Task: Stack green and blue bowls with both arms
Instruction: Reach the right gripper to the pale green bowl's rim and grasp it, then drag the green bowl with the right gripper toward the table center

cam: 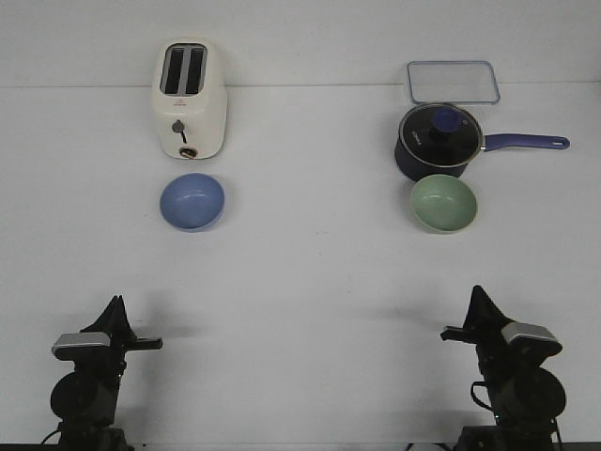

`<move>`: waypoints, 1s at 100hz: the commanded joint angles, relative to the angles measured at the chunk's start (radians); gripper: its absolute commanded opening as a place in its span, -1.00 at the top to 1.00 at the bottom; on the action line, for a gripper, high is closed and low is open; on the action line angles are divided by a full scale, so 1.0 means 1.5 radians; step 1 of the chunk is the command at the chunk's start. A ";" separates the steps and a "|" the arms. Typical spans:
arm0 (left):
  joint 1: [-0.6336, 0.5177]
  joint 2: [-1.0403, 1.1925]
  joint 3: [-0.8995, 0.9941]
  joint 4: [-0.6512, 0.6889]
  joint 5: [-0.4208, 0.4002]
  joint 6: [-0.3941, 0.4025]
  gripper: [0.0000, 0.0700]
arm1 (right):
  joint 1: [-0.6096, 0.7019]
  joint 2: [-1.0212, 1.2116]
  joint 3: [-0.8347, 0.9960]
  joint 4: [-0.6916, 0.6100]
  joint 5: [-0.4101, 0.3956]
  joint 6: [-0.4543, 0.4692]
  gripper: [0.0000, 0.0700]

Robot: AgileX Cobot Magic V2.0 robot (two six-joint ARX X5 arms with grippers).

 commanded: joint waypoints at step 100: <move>0.000 -0.001 -0.013 0.009 0.002 0.001 0.96 | -0.110 1.089 0.647 -0.097 -0.034 -0.117 0.42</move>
